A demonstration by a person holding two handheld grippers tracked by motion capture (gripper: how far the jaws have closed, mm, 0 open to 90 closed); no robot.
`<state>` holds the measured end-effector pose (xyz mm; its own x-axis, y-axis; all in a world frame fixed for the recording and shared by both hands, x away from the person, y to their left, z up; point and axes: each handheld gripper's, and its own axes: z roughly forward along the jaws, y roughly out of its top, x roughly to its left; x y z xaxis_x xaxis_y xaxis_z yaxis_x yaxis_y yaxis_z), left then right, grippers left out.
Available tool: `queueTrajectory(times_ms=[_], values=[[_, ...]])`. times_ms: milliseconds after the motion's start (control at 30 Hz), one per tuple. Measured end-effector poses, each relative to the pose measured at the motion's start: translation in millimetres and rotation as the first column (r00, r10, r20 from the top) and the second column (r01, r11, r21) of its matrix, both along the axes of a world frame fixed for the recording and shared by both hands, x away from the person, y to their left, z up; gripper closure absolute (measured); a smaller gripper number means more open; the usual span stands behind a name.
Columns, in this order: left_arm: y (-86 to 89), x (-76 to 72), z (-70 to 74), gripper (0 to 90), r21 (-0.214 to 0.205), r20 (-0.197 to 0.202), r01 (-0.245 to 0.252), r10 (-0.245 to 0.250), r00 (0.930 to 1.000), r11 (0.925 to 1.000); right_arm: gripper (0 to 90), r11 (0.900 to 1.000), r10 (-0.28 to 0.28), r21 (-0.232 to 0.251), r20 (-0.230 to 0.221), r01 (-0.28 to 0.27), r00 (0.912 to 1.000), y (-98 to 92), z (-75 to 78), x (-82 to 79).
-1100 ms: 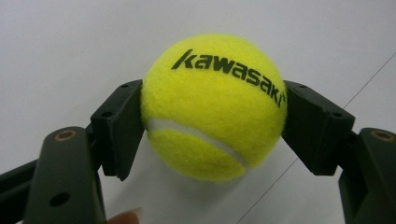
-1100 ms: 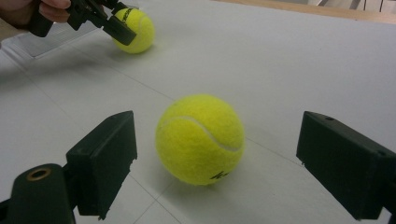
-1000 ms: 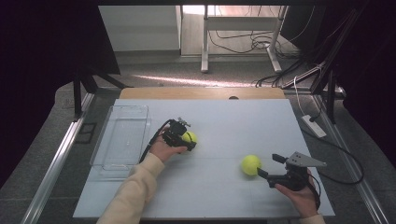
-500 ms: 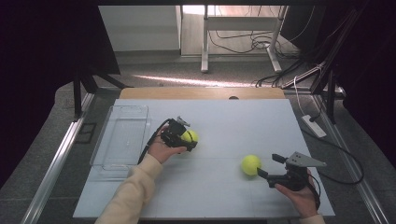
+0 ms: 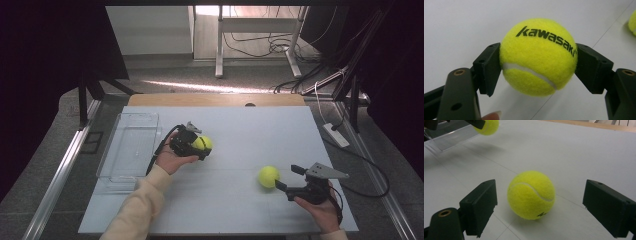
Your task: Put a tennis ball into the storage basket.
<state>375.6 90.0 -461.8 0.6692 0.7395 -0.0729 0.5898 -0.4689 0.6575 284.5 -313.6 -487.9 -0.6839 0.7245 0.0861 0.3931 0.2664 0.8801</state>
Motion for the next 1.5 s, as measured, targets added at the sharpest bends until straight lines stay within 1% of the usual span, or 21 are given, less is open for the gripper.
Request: queueTrajectory(times_ms=[67,133,200,400,533,833,1200,1500], values=[[0.5,-0.7,2.6,27.2,-0.002,0.005,0.0,0.0,1.0,1.0,11.9,1.0,-0.001,0.001,0.0,0.001,1.0,-0.3,0.2,-0.1],[1.3,-1.5,6.6,27.2,-0.007,0.019,-0.001,0.002,0.9998,1.0,11.9,1.0,-0.002,0.002,0.0,0.002,1.0,-0.7,0.3,-0.2],[3.6,-2.8,12.5,27.2,-0.014,0.028,-0.002,0.002,0.9996,0.9999,11.9,1.0,-0.004,0.002,-0.002,0.004,1.0,-1.1,0.2,-0.2],[8.3,-4.8,19.5,27.2,-0.031,0.046,-0.013,0.015,0.9988,0.9994,11.9,1.0,-0.001,0.003,0.0,0.001,1.0,-0.9,0.1,-0.4],[14.5,-6.3,24.3,27.2,-0.051,0.06,-0.022,0.025,0.9979,0.9984,11.9,1.0,-0.002,0.003,0.001,0.002,1.0,-0.3,-0.1,-0.3],[20.6,-8.3,28.1,27.1,-0.066,0.077,-0.037,0.042,0.9962,0.9971,11.9,1.0,0.0,-0.002,-0.001,0.0,1.0,0.9,-0.5,-0.4],[24.9,-8.3,32.7,27.1,-0.07,0.091,-0.049,0.055,0.9943,0.9964,11.9,1.0,-0.004,-0.002,0.001,0.004,1.0,0.1,-0.5,-0.2],[31.1,-9.9,39.7,27.1,-0.085,0.118,-0.057,0.067,0.9907,0.9948,12.0,1.0,-0.006,-0.001,0.003,0.006,1.0,0.0,-0.2,-0.2]])
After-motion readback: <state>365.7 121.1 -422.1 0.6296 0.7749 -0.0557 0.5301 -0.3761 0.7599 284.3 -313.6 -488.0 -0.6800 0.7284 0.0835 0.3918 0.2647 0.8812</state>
